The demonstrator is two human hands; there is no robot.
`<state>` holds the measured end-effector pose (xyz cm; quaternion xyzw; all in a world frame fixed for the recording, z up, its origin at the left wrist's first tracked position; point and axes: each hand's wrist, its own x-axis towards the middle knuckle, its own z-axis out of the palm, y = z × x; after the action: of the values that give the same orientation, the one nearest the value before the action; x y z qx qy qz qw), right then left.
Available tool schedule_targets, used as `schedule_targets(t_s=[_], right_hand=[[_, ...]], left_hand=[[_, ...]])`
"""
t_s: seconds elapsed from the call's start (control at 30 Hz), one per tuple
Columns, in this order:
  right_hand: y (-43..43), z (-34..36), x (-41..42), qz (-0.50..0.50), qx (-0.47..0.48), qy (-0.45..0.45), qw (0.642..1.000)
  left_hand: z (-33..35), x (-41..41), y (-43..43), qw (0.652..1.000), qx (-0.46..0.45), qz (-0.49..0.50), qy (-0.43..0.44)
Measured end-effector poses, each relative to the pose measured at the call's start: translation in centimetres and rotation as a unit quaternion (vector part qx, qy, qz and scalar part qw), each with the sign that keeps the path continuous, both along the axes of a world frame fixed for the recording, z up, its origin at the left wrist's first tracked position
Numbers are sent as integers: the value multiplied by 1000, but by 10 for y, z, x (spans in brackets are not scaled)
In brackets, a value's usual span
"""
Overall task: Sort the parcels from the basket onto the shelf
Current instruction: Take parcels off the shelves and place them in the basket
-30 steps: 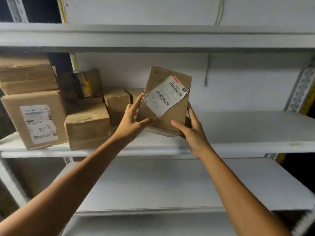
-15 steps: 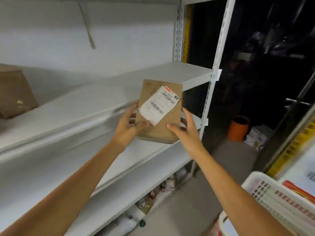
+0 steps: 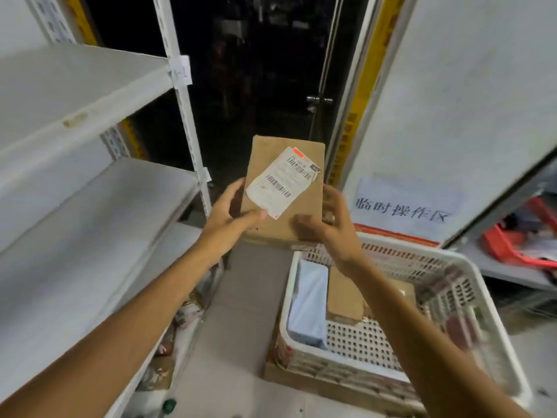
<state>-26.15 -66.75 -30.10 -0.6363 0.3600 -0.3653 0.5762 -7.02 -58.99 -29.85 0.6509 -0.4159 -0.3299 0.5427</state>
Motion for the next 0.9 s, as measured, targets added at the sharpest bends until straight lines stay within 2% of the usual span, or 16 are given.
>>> schedule_targets(t_s=[0.2, 0.33, 0.67, 0.9], right_hand=[[-29, -48, -101, -140, 74, 19, 987], [-53, -85, -156, -186, 125, 17, 975], [-118, -181, -273, -179, 217, 43, 959], [-138, -255, -313, -165, 276, 80, 944]], left_hand=[[-61, -90, -76, 991, 75, -111, 11], [-93, -144, -114, 979, 122, -158, 27], [-181, -264, -179, 959, 232, -160, 32], [-260, -303, -187, 938, 284, -167, 103]])
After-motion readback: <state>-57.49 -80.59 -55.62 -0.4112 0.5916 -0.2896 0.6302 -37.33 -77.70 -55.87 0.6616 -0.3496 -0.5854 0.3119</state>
